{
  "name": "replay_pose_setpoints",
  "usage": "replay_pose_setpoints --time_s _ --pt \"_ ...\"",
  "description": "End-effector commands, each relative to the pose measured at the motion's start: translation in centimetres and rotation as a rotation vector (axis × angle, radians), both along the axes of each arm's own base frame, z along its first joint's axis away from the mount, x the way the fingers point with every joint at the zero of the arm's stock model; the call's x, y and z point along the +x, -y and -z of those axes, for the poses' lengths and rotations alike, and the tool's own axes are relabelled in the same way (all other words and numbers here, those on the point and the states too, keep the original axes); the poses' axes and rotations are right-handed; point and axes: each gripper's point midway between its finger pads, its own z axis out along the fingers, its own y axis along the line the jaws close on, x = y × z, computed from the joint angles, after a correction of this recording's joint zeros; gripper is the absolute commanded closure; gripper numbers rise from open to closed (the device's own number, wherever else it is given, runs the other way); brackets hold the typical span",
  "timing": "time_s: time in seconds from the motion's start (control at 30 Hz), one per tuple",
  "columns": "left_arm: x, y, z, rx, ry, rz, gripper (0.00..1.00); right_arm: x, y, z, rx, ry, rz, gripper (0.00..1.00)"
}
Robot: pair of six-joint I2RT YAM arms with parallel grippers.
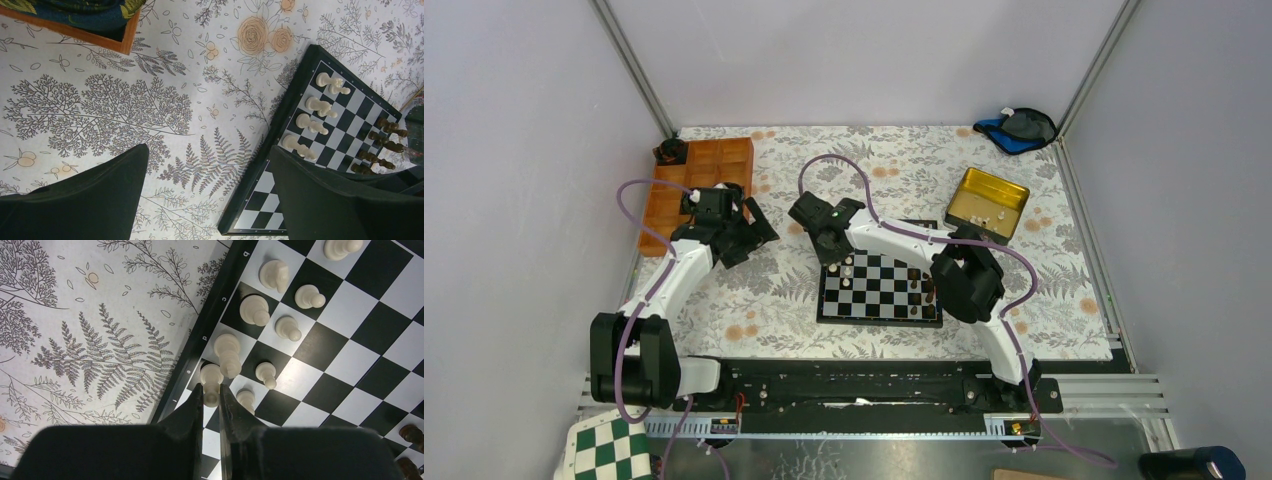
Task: Set up the chess pieces on the board
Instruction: Place the chess piece on the chessboard.
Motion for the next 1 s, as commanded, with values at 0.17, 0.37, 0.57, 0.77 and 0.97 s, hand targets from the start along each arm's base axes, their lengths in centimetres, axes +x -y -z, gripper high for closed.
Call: replay_pose_setpoints --time_s 0.17,0.37,0.57,0.77,0.97 --pt "0.7 -0.1 -0.8 0.011 0.038 0.009 0.01 -1.0 0.6 0.1 -0.011 -0.010 -0.006 1.00" --pt "0.6 0.1 -0.8 0.005 0.038 0.012 0.01 -1.1 0.7 -0.1 -0.007 -0.008 -0.002 1.00" --pt "0.6 0.1 -0.9 0.003 0.041 0.011 0.01 -1.3 0.8 -0.2 -0.008 -0.008 0.000 1.00" --pt "0.6 0.2 -0.9 -0.001 0.041 0.013 0.01 -1.6 1.0 -0.2 -0.014 -0.010 0.000 1.00" --pt "0.7 0.2 -1.0 -0.001 0.043 0.014 0.01 -1.8 1.0 -0.2 -0.013 -0.011 0.003 1.00"
